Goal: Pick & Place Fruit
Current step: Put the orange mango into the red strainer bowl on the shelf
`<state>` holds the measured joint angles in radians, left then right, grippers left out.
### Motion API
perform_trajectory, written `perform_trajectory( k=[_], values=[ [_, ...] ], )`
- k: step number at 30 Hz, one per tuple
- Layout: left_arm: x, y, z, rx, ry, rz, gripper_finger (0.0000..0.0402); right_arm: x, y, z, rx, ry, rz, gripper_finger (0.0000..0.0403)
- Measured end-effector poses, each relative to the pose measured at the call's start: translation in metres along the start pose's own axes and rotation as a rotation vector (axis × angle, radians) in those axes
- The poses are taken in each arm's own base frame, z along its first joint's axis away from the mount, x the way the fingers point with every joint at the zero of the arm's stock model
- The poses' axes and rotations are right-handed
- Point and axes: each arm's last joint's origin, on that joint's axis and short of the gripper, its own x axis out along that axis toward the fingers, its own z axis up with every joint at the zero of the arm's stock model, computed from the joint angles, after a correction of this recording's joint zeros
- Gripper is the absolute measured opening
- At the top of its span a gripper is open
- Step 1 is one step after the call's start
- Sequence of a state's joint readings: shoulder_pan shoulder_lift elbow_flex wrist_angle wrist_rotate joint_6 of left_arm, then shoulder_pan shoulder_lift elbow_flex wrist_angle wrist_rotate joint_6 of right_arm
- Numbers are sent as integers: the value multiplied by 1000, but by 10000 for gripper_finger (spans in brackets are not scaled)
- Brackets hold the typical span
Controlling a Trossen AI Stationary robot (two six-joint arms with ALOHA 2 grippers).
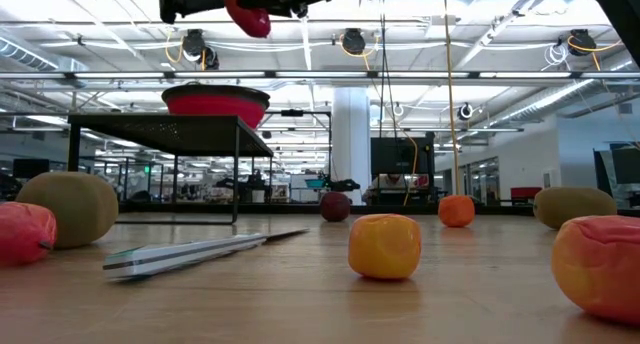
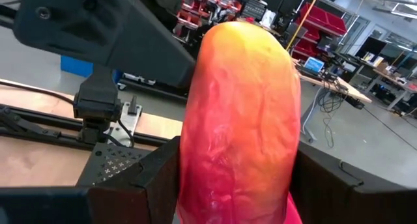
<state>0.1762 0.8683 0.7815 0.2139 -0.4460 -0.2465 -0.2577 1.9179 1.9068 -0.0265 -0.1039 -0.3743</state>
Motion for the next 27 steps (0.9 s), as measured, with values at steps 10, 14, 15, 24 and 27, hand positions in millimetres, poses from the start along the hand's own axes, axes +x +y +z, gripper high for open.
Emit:
perform_trajectory(
  k=[10, 14, 15, 24, 27],
  values=[
    [7, 4, -1, -25, -9, 18, 326, 1, 8, 3, 3, -3, 18, 227],
    [5, 4, 1, -43, -15, 6, 302, 1, 8, 2, 8, 4, 21, 232],
    [5, 4, 1, -53, -13, 3, 289, 1, 8, 2, 9, 5, 20, 232],
    [5, 4, 1, -74, -10, -3, 185, 1, 8, 2, 12, 5, 18, 238],
    [5, 4, 1, -76, -10, -3, 185, 1, 8, 2, 12, 4, 19, 247]
  ],
)
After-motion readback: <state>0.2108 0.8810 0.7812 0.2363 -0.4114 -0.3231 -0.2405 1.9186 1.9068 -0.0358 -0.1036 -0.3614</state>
